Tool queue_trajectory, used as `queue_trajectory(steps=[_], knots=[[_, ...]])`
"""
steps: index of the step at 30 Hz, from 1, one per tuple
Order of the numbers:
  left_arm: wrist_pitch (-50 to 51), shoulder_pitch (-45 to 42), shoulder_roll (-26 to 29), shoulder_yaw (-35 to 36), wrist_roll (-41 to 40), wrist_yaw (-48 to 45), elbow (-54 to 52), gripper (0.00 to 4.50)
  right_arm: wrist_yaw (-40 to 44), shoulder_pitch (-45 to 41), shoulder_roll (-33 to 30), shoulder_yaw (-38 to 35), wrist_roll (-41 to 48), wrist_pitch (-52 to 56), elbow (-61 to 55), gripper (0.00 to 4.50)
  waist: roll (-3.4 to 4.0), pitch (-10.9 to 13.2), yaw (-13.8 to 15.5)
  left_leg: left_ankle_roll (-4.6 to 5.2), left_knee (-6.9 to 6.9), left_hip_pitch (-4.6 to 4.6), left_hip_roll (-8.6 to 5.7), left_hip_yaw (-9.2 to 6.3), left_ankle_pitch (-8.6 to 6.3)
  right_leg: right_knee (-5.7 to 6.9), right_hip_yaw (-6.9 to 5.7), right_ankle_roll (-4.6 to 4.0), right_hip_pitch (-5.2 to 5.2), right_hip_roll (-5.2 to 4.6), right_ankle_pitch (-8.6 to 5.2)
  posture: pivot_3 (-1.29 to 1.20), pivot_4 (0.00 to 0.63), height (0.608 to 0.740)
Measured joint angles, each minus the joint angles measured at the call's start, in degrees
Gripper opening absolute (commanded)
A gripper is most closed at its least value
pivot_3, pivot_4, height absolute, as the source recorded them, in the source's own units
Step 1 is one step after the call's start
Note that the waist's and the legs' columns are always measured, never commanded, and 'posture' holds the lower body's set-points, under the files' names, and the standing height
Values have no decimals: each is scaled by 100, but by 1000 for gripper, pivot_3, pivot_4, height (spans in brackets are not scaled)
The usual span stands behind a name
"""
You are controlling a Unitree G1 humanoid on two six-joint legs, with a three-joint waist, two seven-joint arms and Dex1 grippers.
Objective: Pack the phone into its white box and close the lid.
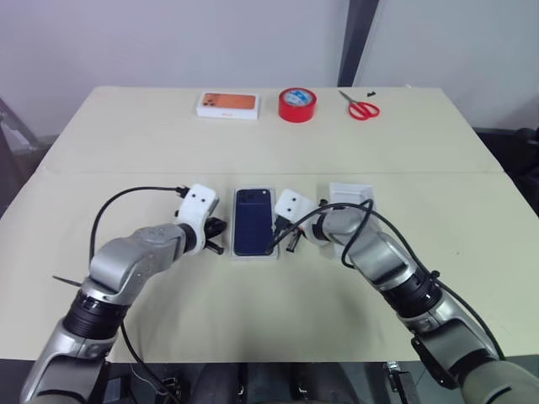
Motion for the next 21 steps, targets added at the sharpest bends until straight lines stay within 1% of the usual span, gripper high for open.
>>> queue_trajectory(steps=[7, 10, 14, 18, 21], knots=[[118, -383, -521, -276, 408, -445, 242, 637, 306, 127, -571, -42, 16, 240, -440, 0, 0, 0, 23, 8, 3, -2, -2, 0, -4, -3, -1, 1, 3, -1, 0, 0, 150, 725], [192, -542, -846, -401, 502, -664, 393, 637, 446, 330, -958, -189, 64, 420, -771, 0, 0, 0, 48, 14, 5, -3, -3, 0, -8, -3, -1, 1, 4, -1, 0, 0, 150, 725], [234, -723, -1116, -594, 647, -903, 526, 637, 510, 517, -1305, -383, 107, 574, -964, 0, 0, 0, 25, 15, 5, -3, -2, 1, -8, -3, -1, 1, 4, 0, 0, 0, 150, 725], [239, -799, -1316, -723, 803, -1071, 594, 637, 533, 665, -1544, -496, 119, 677, -1123, 0, 0, 0, 23, 16, 6, -2, -2, 1, -8, -1, -1, 1, 4, 2, 0, 0, 150, 725], [239, -812, -1376, -736, 917, -1157, 619, 637, 532, 716, -1593, -511, 121, 711, -1197, 0, 0, 0, 17, 16, 6, -2, -2, 0, -7, -1, 0, 1, 4, 2, 0, 0, 150, 725]])
